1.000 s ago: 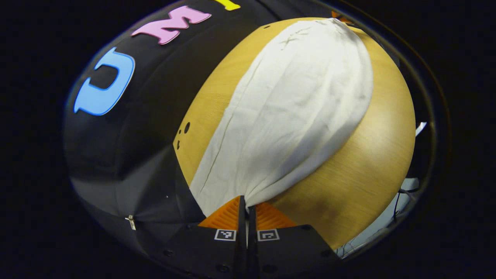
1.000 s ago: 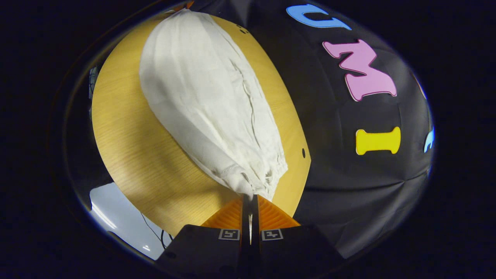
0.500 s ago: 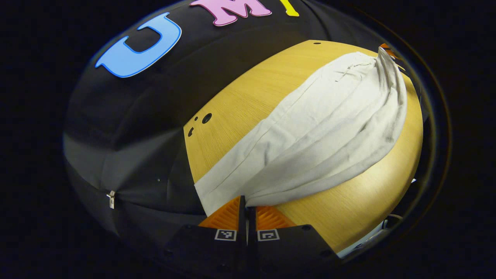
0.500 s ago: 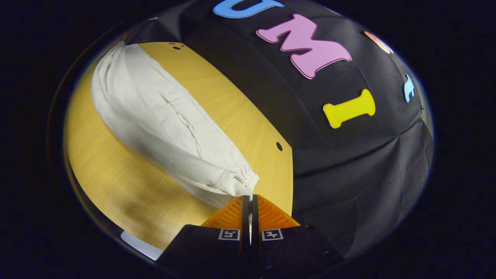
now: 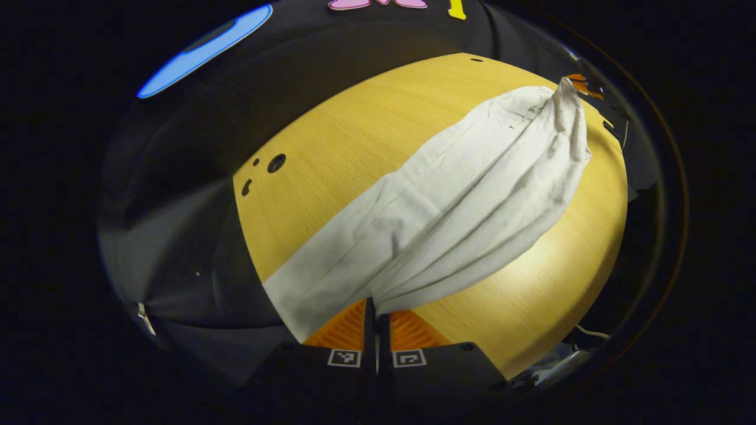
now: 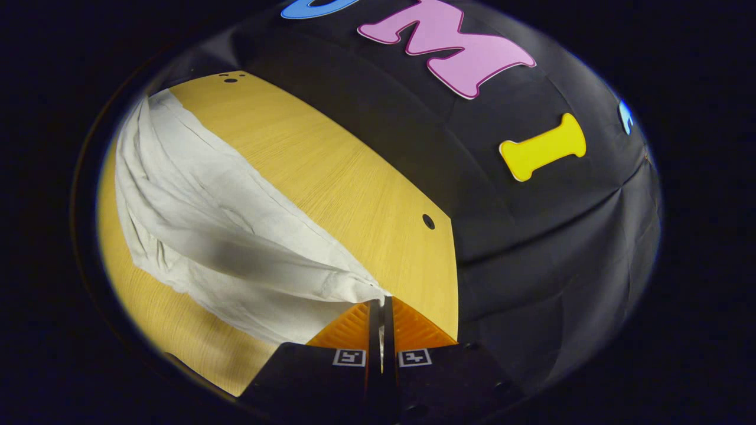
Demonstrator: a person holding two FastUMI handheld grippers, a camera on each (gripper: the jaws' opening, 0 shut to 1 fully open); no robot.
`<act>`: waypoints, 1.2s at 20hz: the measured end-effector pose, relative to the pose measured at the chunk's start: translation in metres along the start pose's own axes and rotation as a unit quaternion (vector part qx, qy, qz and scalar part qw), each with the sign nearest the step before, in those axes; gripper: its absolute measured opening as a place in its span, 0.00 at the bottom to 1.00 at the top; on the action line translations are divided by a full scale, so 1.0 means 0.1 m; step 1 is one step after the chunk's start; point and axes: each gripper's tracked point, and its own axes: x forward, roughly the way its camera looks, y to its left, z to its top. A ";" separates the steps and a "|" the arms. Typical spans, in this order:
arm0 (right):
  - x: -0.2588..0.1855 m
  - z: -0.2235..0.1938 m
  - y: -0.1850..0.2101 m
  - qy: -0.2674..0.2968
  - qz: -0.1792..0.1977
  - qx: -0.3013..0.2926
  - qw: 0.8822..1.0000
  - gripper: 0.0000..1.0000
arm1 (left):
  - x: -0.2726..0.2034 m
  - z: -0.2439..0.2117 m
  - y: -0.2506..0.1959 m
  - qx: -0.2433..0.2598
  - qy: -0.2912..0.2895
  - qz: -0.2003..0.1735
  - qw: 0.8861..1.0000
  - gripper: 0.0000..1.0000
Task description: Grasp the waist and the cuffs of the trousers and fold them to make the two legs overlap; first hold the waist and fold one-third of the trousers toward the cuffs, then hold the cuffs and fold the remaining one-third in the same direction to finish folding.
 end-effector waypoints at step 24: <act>0.95 -0.42 0.41 0.123 0.029 -0.031 0.991 0.25 | 0.54 -0.12 0.72 0.118 0.061 -0.006 0.991 1.00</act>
